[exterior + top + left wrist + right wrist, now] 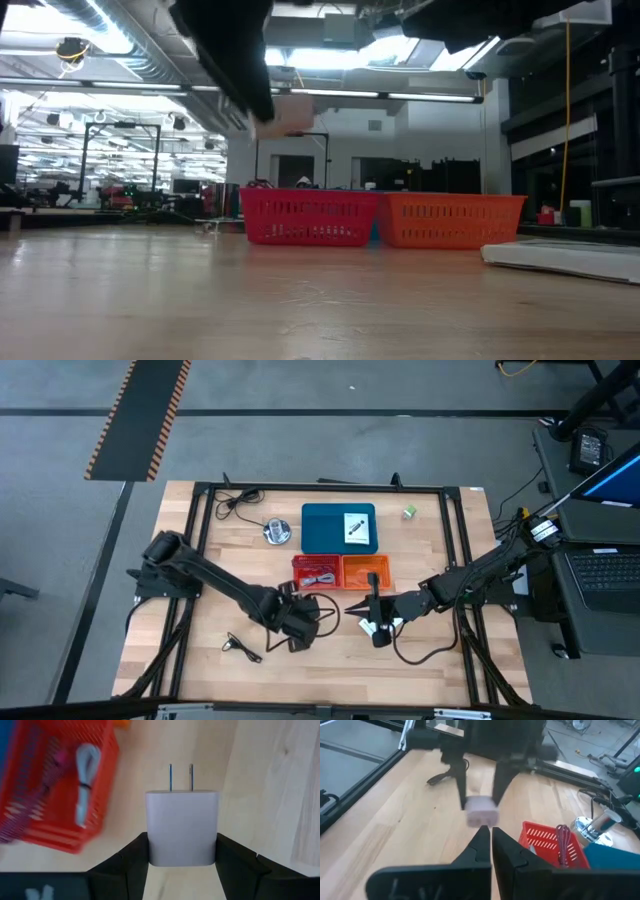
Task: Pick and place items into bin
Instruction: Put the white charger adapter into the orange bin
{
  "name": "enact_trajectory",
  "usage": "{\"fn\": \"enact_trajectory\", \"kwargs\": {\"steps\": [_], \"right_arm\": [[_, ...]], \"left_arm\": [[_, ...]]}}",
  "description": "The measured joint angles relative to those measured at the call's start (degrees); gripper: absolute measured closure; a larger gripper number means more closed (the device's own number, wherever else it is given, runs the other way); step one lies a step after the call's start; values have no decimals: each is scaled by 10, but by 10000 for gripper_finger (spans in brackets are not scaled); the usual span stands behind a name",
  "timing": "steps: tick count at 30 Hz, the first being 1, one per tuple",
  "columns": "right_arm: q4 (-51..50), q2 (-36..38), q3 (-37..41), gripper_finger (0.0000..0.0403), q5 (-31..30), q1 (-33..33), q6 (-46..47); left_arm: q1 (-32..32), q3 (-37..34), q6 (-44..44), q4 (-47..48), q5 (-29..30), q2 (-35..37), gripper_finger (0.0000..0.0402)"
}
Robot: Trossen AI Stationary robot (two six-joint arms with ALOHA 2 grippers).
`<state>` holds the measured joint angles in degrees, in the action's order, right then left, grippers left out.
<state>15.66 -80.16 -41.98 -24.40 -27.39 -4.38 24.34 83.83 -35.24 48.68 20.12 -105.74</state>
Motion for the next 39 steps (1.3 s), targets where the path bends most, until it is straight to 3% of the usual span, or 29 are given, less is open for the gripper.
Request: {"fn": "enact_trajectory", "kwargs": {"steps": [4, 9, 21, 27, 35, 39], "right_arm": [[-2, 0, 0, 403, 0, 0, 25], [-3, 0, 0, 403, 0, 0, 43], [36, 0, 0, 391, 0, 0, 43], [59, 0, 0, 315, 0, 0, 42], [77, -11, 0, 167, 0, 25, 42], [76, -22, 0, 112, 0, 44, 51]], "left_arm": [[0, -13, 45, -16, 29, 25, 216], [-1, -84, 57, -79, 44, 73, 216], [-37, -278, 212, -413, -5, 169, 216], [-59, -328, 276, -513, -37, 190, 216], [-91, -331, 360, -572, -102, 198, 216], [-111, -331, 379, -580, -124, 198, 216]]}}
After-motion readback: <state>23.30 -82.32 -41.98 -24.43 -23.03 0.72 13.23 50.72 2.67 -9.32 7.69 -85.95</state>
